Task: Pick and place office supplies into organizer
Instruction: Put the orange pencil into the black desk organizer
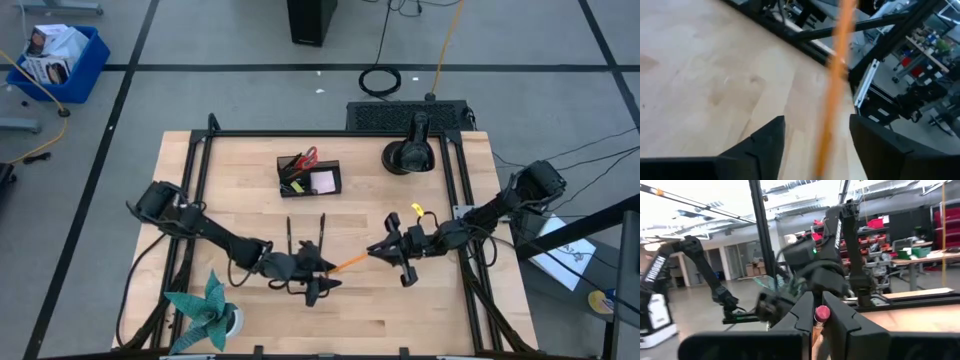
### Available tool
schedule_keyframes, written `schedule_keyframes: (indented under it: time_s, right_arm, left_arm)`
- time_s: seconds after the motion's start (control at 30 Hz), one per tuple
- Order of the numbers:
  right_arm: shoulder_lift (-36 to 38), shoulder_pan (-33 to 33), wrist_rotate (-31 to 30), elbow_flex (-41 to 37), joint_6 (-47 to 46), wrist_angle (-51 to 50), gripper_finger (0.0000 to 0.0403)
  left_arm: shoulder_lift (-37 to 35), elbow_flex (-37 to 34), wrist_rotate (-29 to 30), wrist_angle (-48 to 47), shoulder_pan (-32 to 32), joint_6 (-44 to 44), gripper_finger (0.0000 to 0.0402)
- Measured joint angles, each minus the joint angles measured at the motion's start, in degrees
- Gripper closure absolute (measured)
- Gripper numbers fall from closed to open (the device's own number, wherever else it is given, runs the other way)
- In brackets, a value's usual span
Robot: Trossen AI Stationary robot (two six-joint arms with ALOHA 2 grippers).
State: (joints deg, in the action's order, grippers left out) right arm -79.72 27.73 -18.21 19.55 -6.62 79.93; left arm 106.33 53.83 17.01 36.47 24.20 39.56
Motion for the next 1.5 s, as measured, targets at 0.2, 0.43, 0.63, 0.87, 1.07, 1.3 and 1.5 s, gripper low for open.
schedule_keyframes:
  time_s: [0.2,0.43,0.63,0.87,1.07,1.3,1.5]
  right_arm:
    - [0.02,0.0,-1.19,0.0,3.59,-0.01,0.0387]
    - [0.04,0.02,-6.32,0.15,8.96,-0.77,0.0387]
    - [0.04,-1.32,-10.77,5.38,14.03,-13.85,0.0387]
    - [0.04,-5.55,-11.88,14.59,20.4,-27.07,0.0387]
    - [0.02,-11.72,-9.82,17.97,22.94,-29.37,0.0387]
    - [-0.02,-20.23,-3.99,20.23,22.34,-31.41,0.0387]
    - [-1.05,-24.88,1.77,25.32,22.16,-35.54,0.0387]
  left_arm:
    - [-5.56,-1.26,2.93,-7.44,2.03,-1.58,0.0154]
    - [-16.74,-9.51,17.08,-13.12,6.7,-3.48,0.0157]
    - [-26.46,-18.11,21.13,-12.77,8.96,-8.13,0.0158]
    - [-35.8,-25.07,24.34,-12.23,10.41,-10.09,0.0158]
    - [-42.4,-26.52,26.52,-12.43,10.87,-15.57,0.0158]
    - [-47.87,-26.52,26.45,-12.62,10.2,-22.47,0.0158]
    - [-49.78,-26.52,26.22,-13.48,10.08,-25.15,0.0158]
